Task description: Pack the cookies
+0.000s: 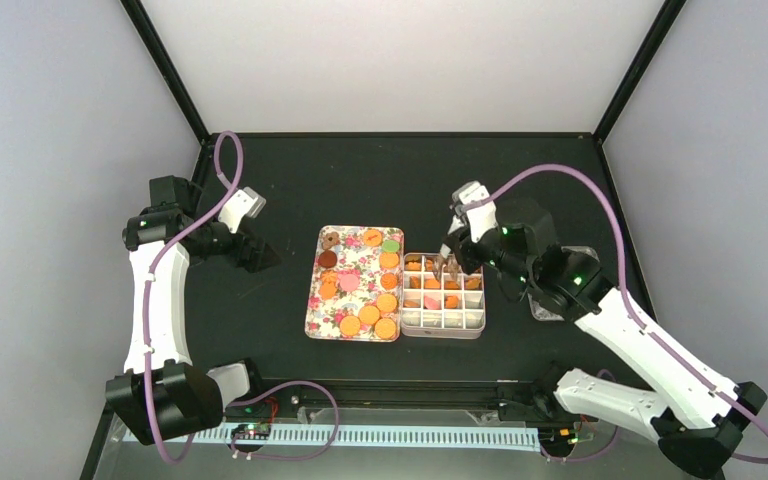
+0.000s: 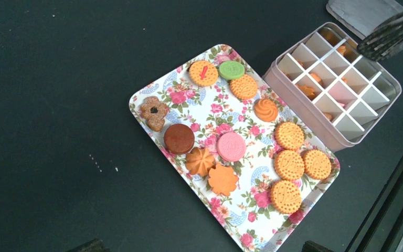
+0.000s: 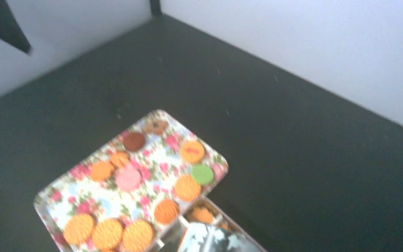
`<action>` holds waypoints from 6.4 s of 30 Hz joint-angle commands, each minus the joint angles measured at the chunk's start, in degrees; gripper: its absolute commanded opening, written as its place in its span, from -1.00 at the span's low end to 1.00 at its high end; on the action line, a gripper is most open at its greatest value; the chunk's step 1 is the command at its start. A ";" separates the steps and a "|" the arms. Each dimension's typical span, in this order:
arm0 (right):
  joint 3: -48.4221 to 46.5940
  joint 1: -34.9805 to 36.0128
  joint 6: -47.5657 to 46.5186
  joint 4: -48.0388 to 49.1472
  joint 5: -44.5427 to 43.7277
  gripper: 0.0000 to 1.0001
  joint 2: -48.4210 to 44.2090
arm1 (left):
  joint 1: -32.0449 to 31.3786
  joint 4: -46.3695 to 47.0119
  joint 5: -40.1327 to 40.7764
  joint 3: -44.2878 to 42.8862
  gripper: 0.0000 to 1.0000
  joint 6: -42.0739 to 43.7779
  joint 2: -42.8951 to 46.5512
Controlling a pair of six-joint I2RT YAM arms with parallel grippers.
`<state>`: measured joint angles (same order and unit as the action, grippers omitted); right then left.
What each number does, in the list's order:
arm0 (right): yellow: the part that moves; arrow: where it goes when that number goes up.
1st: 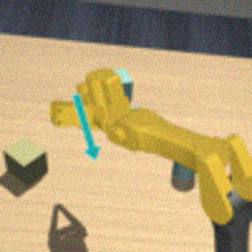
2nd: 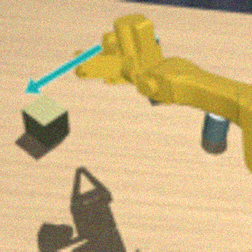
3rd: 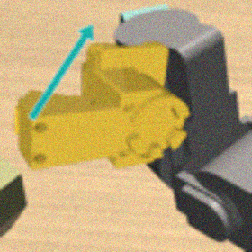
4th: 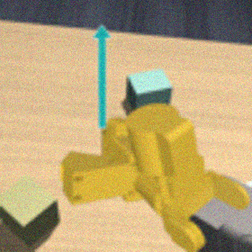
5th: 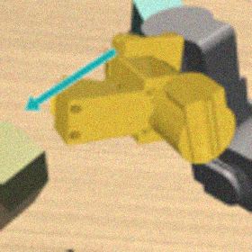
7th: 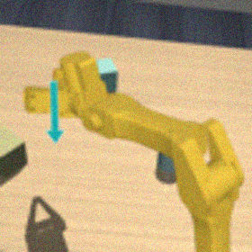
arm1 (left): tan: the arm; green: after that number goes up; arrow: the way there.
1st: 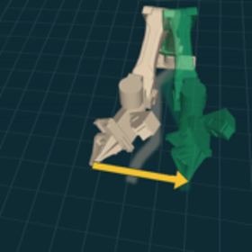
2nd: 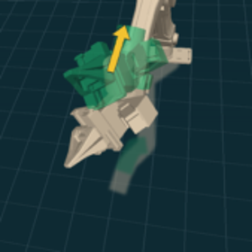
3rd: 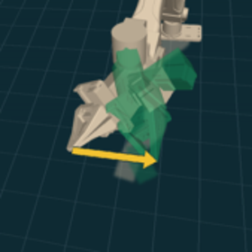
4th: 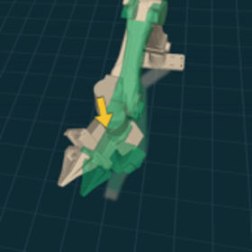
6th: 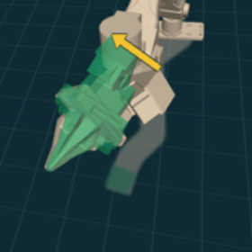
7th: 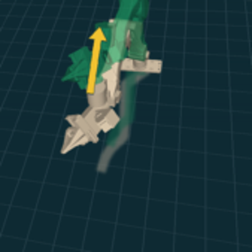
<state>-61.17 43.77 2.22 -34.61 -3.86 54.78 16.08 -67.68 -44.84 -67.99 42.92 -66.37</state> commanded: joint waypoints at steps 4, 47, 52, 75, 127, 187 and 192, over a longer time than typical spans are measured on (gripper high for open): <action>-8.46 0.28 0.21 8.31 12.00 -0.53 9.00 | 0.40 -2.10 2.78 -1.78 0.97 0.79 0.03; -6.52 17.30 -0.46 17.35 5.34 -0.30 34.22 | 0.45 -2.20 3.72 -0.66 0.98 1.56 0.75; -5.68 17.40 -0.88 17.80 4.08 -0.26 35.20 | 0.45 -2.04 3.57 -0.33 0.97 1.56 0.74; -8.17 21.71 -2.36 16.65 0.37 -0.38 35.42 | 0.45 -1.86 3.95 0.13 0.98 1.65 1.30; -5.72 14.10 2.65 21.52 6.71 -0.90 29.85 | 0.47 -2.56 3.08 -0.70 0.97 2.35 1.15; -16.53 17.30 -23.94 20.42 41.49 -0.98 20.17 | -26.29 -15.65 -23.92 3.56 -0.06 25.27 8.83; -17.73 17.31 -23.45 20.19 43.62 -0.98 21.30 | -27.51 -20.88 -22.85 3.34 -0.68 30.11 8.44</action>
<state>-76.51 61.32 -21.12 -16.88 35.77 75.96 -10.35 -84.29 -66.32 -62.92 68.10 -57.98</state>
